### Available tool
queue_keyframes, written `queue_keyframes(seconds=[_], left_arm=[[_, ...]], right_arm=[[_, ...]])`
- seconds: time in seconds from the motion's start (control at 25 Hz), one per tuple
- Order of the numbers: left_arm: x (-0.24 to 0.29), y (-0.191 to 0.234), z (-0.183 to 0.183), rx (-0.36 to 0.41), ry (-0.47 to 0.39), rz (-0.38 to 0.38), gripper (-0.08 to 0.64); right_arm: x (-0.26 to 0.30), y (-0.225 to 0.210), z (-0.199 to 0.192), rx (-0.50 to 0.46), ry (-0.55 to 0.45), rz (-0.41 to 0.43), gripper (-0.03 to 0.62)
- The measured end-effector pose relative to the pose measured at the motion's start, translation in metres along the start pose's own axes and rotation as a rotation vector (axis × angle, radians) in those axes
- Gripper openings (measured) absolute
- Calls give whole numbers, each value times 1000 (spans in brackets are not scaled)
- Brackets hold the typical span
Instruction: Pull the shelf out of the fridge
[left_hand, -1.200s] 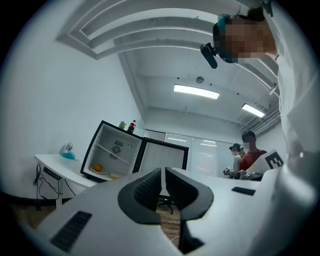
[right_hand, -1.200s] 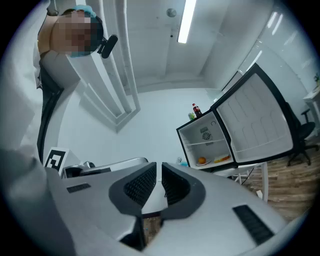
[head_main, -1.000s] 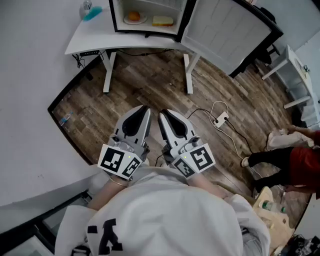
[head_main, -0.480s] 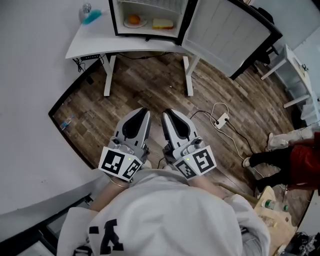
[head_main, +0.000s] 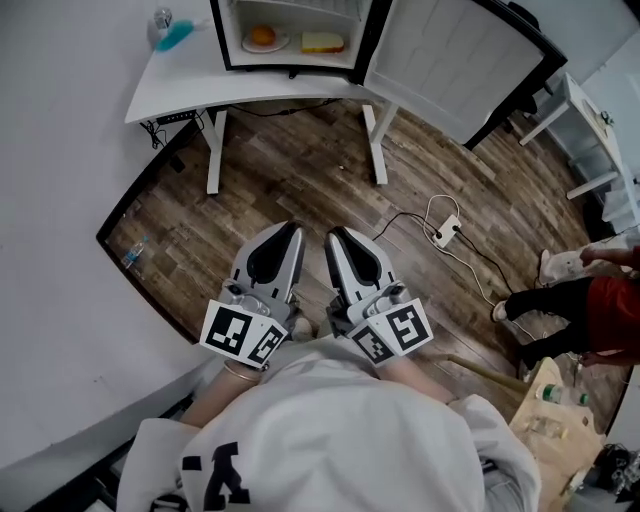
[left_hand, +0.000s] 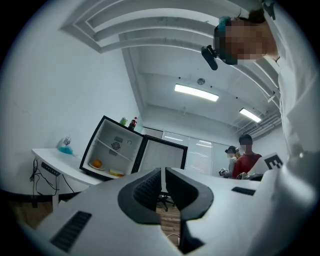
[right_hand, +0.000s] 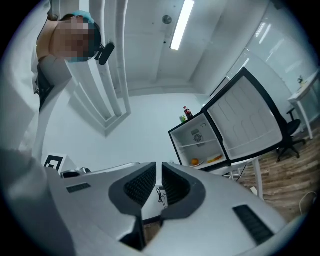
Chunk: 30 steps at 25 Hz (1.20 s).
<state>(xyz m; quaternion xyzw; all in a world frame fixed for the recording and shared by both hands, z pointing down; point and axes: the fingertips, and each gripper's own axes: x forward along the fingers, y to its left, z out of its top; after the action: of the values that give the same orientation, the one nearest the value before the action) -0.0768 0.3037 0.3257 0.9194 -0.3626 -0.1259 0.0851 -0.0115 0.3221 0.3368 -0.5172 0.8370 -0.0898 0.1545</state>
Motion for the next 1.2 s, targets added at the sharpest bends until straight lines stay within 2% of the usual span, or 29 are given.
queue_keyframes(seconds=[0.32, 0.72, 1.2], left_arm=[[11, 5, -9, -24, 16, -24, 31], [41, 45, -1, -1, 4, 8, 32], [136, 107, 6, 18, -7, 39, 31]], right_arm=[[4, -10, -8, 0, 25, -36, 55], [57, -21, -7, -4, 18, 22, 54], [148, -95, 3, -2, 33, 45, 55]])
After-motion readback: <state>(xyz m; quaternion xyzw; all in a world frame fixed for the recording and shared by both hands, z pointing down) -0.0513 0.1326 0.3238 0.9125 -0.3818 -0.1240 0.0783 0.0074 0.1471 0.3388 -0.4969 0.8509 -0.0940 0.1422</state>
